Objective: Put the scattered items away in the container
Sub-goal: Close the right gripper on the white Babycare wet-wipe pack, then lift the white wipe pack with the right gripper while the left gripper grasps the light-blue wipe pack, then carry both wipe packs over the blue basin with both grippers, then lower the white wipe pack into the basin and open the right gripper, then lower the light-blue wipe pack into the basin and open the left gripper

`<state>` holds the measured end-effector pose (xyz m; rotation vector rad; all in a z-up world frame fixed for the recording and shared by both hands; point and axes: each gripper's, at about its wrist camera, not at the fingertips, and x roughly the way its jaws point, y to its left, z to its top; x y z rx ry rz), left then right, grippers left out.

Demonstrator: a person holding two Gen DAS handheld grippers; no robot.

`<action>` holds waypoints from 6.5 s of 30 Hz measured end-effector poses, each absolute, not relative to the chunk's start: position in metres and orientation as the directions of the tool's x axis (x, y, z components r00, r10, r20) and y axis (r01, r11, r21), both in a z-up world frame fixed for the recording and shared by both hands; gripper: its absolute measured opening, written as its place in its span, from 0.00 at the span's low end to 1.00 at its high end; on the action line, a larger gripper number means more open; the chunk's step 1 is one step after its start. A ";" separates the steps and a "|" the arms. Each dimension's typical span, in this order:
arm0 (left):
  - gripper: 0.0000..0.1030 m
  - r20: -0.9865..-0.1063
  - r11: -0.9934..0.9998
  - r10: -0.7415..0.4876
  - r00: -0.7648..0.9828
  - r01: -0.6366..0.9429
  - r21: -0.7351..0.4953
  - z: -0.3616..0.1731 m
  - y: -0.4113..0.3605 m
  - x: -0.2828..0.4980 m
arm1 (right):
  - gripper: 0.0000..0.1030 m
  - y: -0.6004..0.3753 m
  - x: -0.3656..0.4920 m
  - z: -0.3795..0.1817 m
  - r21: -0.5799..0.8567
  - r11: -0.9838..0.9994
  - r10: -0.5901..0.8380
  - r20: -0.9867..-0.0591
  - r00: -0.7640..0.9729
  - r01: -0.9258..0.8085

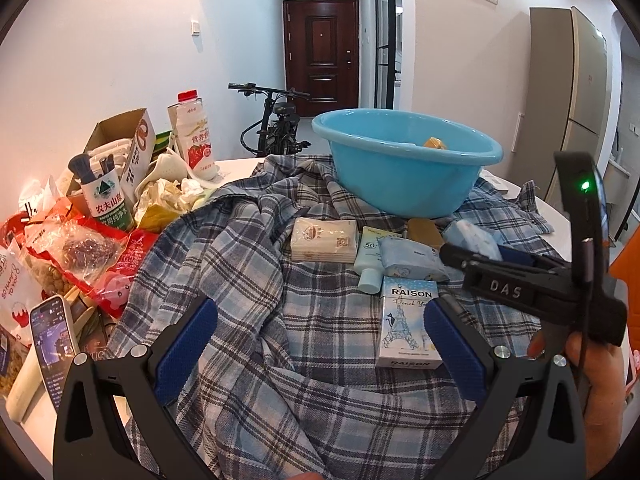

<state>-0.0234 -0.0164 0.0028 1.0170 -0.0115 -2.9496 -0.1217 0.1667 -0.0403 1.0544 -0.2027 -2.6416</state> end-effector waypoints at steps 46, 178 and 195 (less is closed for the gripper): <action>0.57 -0.705 -0.935 -0.122 -0.699 -0.157 0.318 -0.062 0.114 -0.142 | 0.75 0.312 -0.053 0.013 0.331 -0.934 -0.289 -0.469 -0.834 0.138; 0.60 -0.492 -0.997 0.034 -0.870 -0.062 0.040 0.088 0.002 -0.223 | 1.00 0.205 -0.230 0.141 0.014 -1.000 -0.020 -0.380 -0.925 0.015; 0.61 -0.508 -0.992 0.092 -0.856 -0.122 0.026 0.076 0.021 -0.224 | 1.00 0.204 -0.197 0.168 0.024 -0.999 -0.033 -0.282 -0.959 0.027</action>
